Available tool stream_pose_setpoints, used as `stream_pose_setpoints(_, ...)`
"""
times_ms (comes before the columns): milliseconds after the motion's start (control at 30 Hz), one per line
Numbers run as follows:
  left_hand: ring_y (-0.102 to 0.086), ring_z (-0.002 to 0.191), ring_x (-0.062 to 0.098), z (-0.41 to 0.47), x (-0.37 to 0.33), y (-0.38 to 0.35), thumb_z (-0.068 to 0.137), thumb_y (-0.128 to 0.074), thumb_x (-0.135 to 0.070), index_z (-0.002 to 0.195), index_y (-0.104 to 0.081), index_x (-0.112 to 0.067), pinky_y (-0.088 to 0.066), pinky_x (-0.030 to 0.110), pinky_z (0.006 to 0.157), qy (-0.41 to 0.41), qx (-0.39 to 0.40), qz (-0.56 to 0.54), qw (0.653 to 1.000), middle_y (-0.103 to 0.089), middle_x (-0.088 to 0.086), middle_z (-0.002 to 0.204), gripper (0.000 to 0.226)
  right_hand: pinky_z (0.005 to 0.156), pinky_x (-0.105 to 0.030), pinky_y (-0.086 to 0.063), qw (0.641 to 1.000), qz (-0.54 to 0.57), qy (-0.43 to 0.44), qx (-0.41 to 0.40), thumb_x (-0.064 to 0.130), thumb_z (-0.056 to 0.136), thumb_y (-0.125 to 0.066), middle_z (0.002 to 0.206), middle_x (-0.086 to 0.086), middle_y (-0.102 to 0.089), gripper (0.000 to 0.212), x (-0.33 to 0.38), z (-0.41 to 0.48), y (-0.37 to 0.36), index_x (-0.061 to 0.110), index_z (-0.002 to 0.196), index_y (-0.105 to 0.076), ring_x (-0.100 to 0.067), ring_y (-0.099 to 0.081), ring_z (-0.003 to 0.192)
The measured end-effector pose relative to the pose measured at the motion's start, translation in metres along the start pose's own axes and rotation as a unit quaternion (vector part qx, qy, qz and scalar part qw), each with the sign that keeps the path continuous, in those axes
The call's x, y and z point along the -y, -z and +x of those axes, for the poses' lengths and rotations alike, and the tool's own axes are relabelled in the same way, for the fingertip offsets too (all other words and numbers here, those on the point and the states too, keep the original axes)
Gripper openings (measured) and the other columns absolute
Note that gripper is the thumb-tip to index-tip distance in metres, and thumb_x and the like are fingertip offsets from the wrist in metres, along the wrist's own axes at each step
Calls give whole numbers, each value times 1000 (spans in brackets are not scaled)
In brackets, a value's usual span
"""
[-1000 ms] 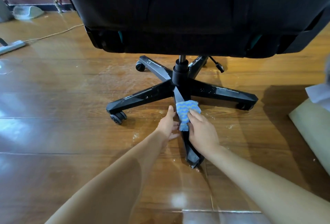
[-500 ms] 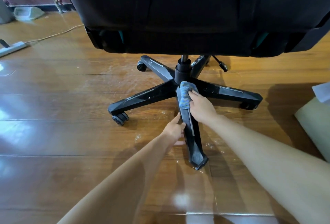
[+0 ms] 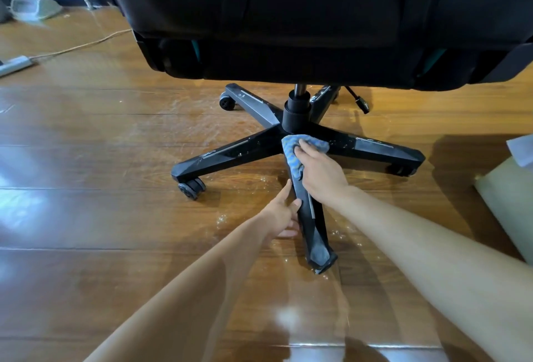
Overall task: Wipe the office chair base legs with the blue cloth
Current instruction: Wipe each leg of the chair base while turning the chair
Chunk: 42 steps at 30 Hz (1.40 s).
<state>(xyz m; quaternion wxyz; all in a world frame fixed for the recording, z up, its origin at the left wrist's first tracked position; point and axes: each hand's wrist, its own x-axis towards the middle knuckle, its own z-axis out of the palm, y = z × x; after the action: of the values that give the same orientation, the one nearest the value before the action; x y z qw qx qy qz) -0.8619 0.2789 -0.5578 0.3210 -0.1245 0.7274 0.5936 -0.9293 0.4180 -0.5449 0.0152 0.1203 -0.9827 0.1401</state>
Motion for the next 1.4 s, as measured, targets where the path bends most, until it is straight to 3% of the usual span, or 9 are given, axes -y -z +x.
stream_pose_setpoints(200,-68,127,27,-2,-1,8,114,-50,-22,167,-18,-48,-62,29,89,13,16,-41,999,-65,14,146,68,105,-34,-49,999,-42,0,10,11,101,-51,173,5,-15,63,1,-18,-11,22,160,-35,-16,-31,152)
stream_pose_setpoints(333,-65,130,27,-4,2,13,109,-49,-6,165,-33,-42,-60,34,101,22,5,-84,996,-66,10,144,69,89,-37,-55,993,-108,18,34,13,95,-54,172,3,-17,63,-3,-43,-15,22,157,-41,-20,-45,142)
stream_pose_setpoints(533,-65,129,27,-12,2,5,109,-49,-6,166,-27,-42,-57,42,107,43,29,-119,992,-68,-2,134,71,92,-37,-52,997,-31,-60,-36,45,102,-37,162,2,-42,45,23,-16,-5,30,128,-71,-26,-58,129)
stream_pose_setpoints(600,-64,130,27,-16,1,4,109,-48,-4,166,-26,-44,-59,39,102,49,40,-111,992,-66,-1,137,73,94,-37,-49,997,-46,-53,-25,41,106,-36,155,2,-49,43,21,5,-2,26,119,-74,-27,-57,127)
stream_pose_setpoints(700,-63,132,28,-20,0,3,108,-46,0,166,-31,-41,-59,36,99,52,26,-101,993,-62,8,147,72,108,-39,-44,996,-47,-26,75,13,103,-46,161,-1,-40,45,14,19,4,21,146,-55,-23,-46,141)
stream_pose_setpoints(800,-69,123,26,-19,1,6,107,-46,0,163,-40,-33,-61,34,95,45,-4,-115,992,-68,9,134,65,98,-41,-52,998,-1,-52,26,7,97,-55,164,6,-37,43,9,-7,-1,23,135,-65,-24,-57,130)
stream_pose_setpoints(933,-73,108,20,-12,1,13,105,-42,-3,154,-55,-18,-60,33,91,24,-62,-161,985,-72,9,122,53,86,-36,-55,997,24,-15,-73,24,105,-50,157,14,-48,30,4,-66,-14,29,124,-73,-21,-64,121)
stream_pose_setpoints(1267,-69,115,23,-9,7,-9,106,-41,-6,149,-57,-20,-58,31,86,46,-86,-210,973,-71,11,126,49,110,-40,-46,997,20,-55,-41,9,97,-58,172,3,-17,71,12,0,-27,22,161,-32,-24,-33,151)
stream_pose_setpoints(1400,-67,121,26,-10,16,-16,110,-39,-9,152,-57,-21,-57,36,98,58,-73,-211,973,-69,11,130,47,126,-40,-22,998,-53,-15,-1,15,96,-65,172,-7,-11,82,8,34,-22,15,164,-18,-27,-6,160)
